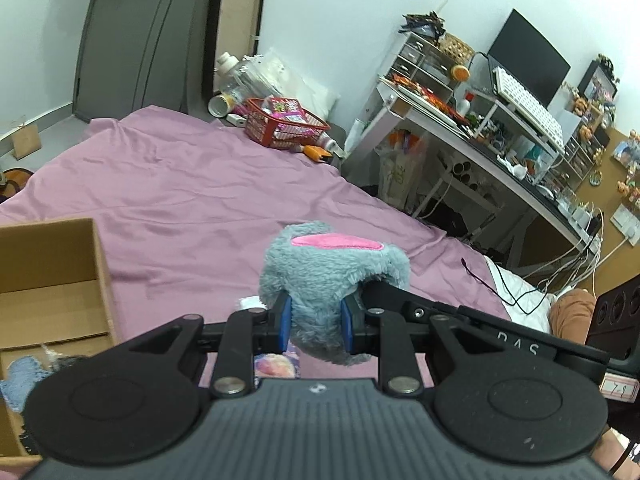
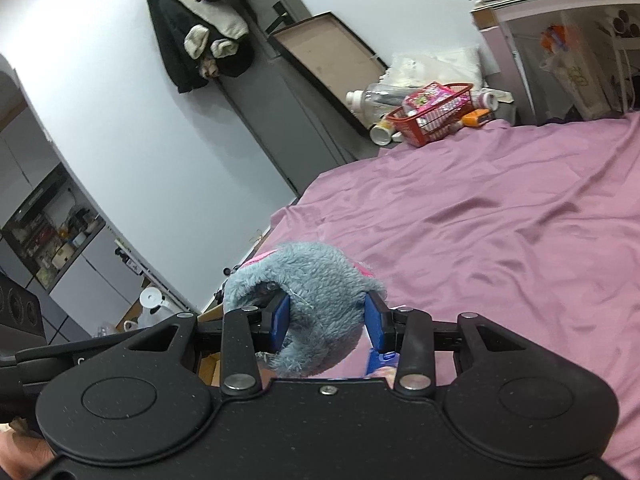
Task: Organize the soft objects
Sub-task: 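Lift the grey plush with both grippers and carry it over the cardboard box, then lower the grey plush into the box and open both grippers, then move both grippers to the white tissue and the blue tissue pack, then grasp the white tissue with the left gripper while the right grasps the blue tissue pack, then carry the white tissue into the box and open the left gripper while the right drops the tissue pack in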
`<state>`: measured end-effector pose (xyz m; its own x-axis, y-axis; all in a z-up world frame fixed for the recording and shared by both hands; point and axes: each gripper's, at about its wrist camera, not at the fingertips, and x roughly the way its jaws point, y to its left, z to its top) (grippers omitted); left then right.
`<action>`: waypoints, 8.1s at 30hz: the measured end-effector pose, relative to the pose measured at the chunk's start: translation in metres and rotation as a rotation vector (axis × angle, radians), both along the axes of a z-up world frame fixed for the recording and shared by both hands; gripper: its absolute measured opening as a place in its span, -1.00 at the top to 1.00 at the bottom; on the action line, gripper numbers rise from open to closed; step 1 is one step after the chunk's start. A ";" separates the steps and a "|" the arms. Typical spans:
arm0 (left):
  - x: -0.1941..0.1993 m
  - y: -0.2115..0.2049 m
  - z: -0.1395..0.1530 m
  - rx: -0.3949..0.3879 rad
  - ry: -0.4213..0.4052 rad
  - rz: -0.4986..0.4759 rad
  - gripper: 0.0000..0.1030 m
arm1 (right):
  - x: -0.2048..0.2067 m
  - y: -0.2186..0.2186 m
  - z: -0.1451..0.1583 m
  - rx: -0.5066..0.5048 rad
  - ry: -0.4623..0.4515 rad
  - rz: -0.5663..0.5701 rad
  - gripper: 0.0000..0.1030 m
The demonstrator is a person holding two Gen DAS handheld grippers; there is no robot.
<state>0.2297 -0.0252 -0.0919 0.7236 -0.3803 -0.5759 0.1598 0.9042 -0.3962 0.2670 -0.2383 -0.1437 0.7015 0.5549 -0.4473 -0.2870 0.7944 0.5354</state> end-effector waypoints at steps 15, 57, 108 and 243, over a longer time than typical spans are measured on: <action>-0.021 0.087 0.004 -0.021 -0.020 0.127 0.54 | 0.003 0.088 0.009 0.000 -0.015 0.129 0.23; -0.042 0.219 -0.002 0.025 0.092 0.449 -0.07 | 0.008 0.204 0.010 -0.119 0.008 0.335 -0.54; -0.046 0.052 0.059 0.241 0.019 0.173 -0.52 | -0.032 -0.008 0.036 -0.138 -0.024 0.016 -1.00; 0.002 0.100 0.004 0.056 0.094 0.246 0.24 | 0.020 0.076 -0.002 -0.028 0.106 0.110 0.52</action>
